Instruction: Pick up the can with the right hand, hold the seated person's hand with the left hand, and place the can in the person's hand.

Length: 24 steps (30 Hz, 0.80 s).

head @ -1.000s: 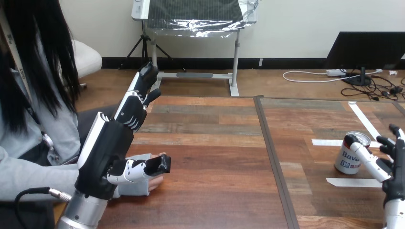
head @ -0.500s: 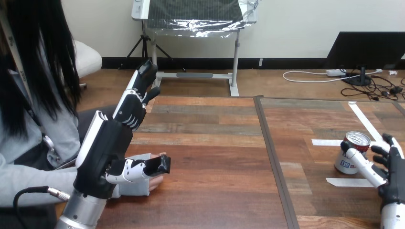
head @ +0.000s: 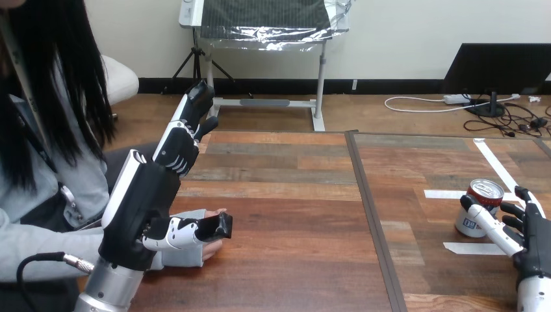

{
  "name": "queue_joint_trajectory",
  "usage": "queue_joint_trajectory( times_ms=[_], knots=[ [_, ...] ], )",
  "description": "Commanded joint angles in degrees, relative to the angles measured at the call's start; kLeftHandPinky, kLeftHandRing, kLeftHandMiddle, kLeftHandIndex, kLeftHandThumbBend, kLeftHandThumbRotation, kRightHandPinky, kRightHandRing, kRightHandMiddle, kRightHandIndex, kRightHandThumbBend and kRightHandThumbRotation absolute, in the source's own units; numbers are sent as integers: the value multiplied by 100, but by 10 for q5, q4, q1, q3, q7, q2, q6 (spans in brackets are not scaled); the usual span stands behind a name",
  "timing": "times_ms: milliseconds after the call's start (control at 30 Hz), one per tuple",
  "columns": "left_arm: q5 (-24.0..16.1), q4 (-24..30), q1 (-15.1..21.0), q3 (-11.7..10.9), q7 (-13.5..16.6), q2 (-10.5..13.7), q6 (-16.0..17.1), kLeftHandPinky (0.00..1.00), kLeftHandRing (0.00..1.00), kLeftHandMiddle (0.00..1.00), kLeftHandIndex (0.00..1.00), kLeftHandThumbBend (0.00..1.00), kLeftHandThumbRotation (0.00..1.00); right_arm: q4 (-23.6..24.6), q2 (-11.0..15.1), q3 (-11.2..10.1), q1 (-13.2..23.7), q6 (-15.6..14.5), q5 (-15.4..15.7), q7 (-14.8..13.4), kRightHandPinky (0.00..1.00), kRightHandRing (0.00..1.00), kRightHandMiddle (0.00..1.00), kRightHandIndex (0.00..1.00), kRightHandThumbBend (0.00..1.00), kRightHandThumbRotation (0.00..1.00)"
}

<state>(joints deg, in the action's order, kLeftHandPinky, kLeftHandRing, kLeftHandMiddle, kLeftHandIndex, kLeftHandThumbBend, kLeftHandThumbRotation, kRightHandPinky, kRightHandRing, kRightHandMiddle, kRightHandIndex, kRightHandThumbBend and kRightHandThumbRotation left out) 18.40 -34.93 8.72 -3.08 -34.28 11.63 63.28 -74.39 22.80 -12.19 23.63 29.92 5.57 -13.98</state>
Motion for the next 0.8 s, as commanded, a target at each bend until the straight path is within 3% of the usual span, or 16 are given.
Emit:
queue_joint_trajectory(
  times_ms=[0, 767],
  knots=[
    [14, 26, 21, -4, -5, 10, 0, 95, 100, 100, 100, 100, 58, -3, 2, -1, 47, -7, -5, 9, 81, 85, 84, 94, 100, 55],
    [18, 33, 16, -7, -8, 13, 0, 95, 100, 100, 100, 100, 57, -4, 3, 2, 48, -11, -8, 16, 83, 85, 85, 94, 100, 54]
  ],
)
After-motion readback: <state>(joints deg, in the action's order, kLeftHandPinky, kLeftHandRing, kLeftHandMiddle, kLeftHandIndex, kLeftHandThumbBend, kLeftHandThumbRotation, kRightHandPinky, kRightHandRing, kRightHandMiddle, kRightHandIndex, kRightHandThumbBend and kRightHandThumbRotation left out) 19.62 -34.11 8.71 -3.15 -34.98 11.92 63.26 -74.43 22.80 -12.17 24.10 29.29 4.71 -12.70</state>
